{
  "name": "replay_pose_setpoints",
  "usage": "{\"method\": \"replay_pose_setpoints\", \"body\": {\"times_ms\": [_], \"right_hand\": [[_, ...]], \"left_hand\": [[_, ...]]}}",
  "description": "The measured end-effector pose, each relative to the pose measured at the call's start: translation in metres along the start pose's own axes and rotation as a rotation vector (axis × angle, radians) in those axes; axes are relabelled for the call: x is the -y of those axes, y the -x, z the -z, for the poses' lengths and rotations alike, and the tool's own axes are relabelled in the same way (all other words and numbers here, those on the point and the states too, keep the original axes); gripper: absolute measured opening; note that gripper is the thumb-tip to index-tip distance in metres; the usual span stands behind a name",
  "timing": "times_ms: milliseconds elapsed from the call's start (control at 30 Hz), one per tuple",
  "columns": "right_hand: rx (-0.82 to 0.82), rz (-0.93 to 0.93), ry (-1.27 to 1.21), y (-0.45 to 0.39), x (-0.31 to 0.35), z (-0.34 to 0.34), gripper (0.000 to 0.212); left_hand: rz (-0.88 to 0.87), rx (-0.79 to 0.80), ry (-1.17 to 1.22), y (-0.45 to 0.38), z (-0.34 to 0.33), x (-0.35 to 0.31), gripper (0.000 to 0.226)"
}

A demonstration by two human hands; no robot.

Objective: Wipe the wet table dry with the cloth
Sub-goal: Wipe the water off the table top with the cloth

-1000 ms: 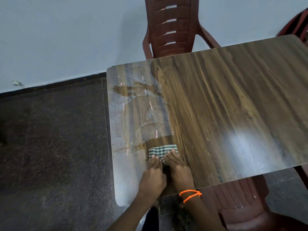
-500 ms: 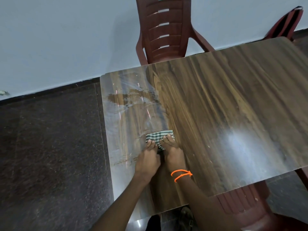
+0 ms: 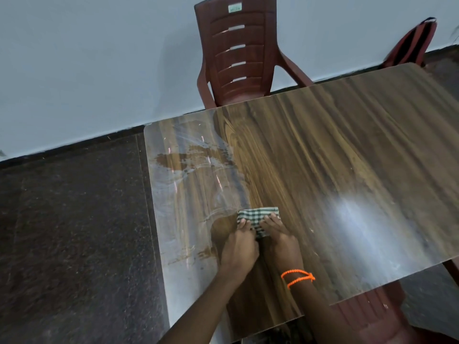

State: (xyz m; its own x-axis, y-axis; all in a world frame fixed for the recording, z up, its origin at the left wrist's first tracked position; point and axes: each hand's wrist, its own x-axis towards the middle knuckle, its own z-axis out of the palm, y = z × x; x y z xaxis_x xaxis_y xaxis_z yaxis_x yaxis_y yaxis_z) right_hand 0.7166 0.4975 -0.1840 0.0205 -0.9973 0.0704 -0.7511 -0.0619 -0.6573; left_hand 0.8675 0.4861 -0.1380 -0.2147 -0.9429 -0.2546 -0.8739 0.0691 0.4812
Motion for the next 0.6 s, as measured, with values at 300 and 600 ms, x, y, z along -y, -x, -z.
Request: {"method": "replay_pose_setpoints", "body": {"times_ms": [300,600], "right_hand": [[0.056,-0.037,-0.072,-0.059,0.046,-0.05,0.043],[0.051,0.068,-0.016,0.002,0.03,-0.042,0.046]], "left_hand": [[0.002,-0.103,-0.004,-0.032,0.039,0.061,0.026],[0.024,-0.056,-0.015,0.009,-0.003,0.051,0.039]]}}
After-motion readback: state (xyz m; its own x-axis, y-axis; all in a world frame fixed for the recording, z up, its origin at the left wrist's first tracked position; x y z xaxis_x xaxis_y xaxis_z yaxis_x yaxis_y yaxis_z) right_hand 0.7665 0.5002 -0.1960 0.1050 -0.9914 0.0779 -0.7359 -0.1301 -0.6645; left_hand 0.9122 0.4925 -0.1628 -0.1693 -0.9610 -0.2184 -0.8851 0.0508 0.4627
